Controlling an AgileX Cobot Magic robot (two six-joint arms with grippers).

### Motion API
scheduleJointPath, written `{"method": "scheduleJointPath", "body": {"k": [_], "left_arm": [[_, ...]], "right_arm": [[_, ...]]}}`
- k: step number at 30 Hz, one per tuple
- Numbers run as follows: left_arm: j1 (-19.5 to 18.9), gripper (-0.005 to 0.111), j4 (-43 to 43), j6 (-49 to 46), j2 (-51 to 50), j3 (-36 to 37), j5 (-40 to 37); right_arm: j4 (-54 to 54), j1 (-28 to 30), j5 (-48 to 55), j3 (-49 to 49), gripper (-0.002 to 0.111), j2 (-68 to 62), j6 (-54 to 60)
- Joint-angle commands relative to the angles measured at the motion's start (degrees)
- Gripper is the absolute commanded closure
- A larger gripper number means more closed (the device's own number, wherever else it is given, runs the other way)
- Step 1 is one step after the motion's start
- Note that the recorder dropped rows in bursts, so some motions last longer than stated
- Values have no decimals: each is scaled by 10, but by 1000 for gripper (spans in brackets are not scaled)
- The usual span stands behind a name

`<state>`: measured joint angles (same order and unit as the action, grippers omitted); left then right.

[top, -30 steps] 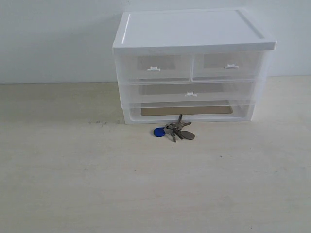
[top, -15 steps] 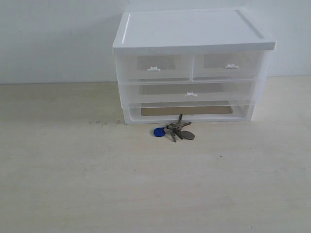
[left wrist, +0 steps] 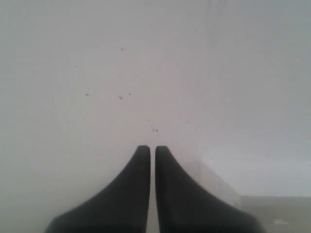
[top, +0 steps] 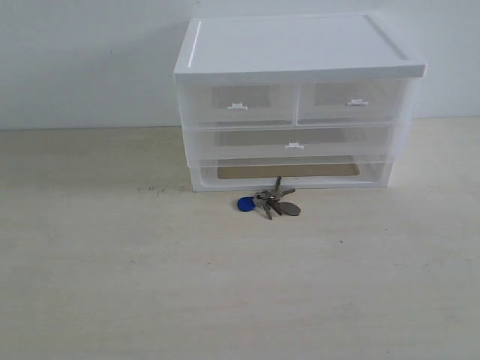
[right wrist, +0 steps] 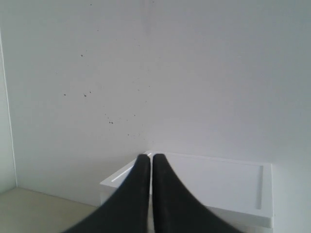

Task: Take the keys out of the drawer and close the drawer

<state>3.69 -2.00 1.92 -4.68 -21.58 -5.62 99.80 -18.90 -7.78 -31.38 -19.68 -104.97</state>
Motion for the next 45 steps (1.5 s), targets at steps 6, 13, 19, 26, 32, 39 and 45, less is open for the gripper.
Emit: {"method": "scheduleJointPath", "body": {"k": [6, 13, 19, 26, 32, 39, 45], "left_arm": [[-31, 102, -1, -31, 6, 16, -47], [-31, 102, 5, -71, 47, 93, -21], [-31, 102, 10, -88, 47, 150, 0], [-31, 102, 13, -91, 47, 213, 7], [-31, 102, 13, -91, 47, 216, -67], [-31, 102, 13, -91, 47, 216, -115], [-31, 102, 13, -91, 47, 216, -111]], "right_arm": [[1, -3, 1, 1, 108, 4, 0], [1, -3, 1, 1, 108, 4, 0], [1, -3, 3, 1, 108, 6, 0], [1, -3, 4, 1, 108, 6, 0], [1, -3, 8, 1, 108, 6, 0], [1, -3, 0, 1, 108, 6, -1], [1, -3, 1, 1, 108, 6, 0]]}}
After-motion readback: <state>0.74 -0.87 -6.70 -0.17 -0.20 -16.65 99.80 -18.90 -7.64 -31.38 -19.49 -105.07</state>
